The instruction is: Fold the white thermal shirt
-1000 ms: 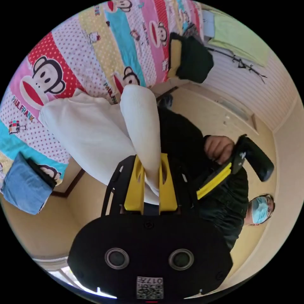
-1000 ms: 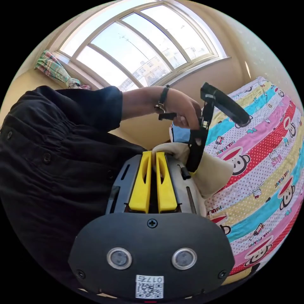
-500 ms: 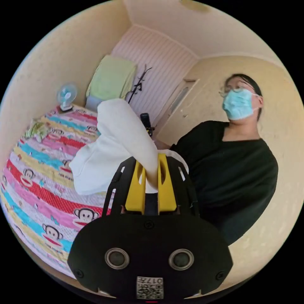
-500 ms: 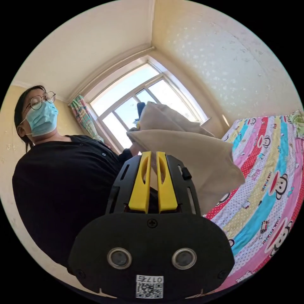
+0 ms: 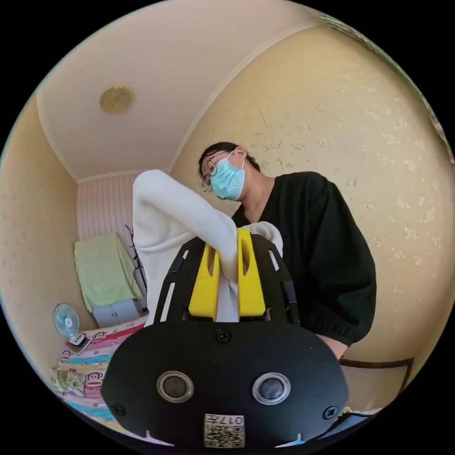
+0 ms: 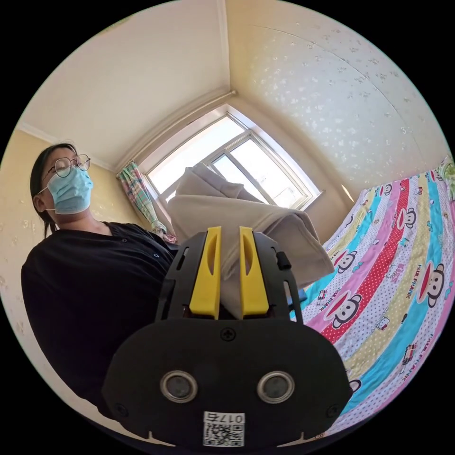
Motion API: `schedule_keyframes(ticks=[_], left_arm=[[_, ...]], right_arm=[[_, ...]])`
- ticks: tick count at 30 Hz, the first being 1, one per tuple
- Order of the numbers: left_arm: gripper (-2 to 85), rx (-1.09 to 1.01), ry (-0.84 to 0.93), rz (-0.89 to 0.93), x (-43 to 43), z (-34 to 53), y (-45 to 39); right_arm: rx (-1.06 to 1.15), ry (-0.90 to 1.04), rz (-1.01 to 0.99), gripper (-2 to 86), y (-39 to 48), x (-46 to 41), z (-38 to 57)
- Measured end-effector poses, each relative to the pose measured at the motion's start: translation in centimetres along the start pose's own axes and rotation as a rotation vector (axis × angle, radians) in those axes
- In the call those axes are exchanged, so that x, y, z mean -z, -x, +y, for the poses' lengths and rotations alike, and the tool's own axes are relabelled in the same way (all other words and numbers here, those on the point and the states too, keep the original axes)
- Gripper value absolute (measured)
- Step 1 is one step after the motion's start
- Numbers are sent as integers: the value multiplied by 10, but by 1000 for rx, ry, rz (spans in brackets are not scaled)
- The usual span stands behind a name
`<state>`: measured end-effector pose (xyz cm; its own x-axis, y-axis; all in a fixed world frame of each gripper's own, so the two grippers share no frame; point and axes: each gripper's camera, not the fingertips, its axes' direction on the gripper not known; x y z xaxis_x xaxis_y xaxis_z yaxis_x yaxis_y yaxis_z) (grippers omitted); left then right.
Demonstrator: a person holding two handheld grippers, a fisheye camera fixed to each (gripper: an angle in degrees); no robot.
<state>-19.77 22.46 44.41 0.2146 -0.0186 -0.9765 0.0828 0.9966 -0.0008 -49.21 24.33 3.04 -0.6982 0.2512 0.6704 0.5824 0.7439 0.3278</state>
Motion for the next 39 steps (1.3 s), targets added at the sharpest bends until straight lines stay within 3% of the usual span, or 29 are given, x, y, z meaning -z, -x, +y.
schedule_keyframes(ticks=[2,5,11,14,17,19,22,28,34,39], left_arm=[[63,31,-93,86,7,0,5],[64,-84,-183,263,-14,-11,0],[65,-147,-136,407,-71,-25,-1],[65,-130,-165,429,-85,-16,7],[64,-104,-230,473,-95,-2,18],[64,-62,-250,510,-102,8,28],[64,-21,-282,479,-99,22,34],[64,79,-328,373,-94,52,42],[64,297,-245,310,-129,81,82],[64,548,-207,160,-132,104,97]], right_arm=[[-33,20,-15,67,-1,-6,3],[-30,29,-26,72,8,-12,3],[153,-13,-5,117,50,-38,-30],[280,-1,-110,136,76,-68,-53],[263,75,-198,137,87,-99,-68],[241,110,-358,113,90,-114,-71],[235,113,-513,76,95,-120,-68],[118,72,-734,127,90,-126,-68],[18,144,-578,87,97,-161,-75],[-27,-24,-778,31,79,-156,-67]])
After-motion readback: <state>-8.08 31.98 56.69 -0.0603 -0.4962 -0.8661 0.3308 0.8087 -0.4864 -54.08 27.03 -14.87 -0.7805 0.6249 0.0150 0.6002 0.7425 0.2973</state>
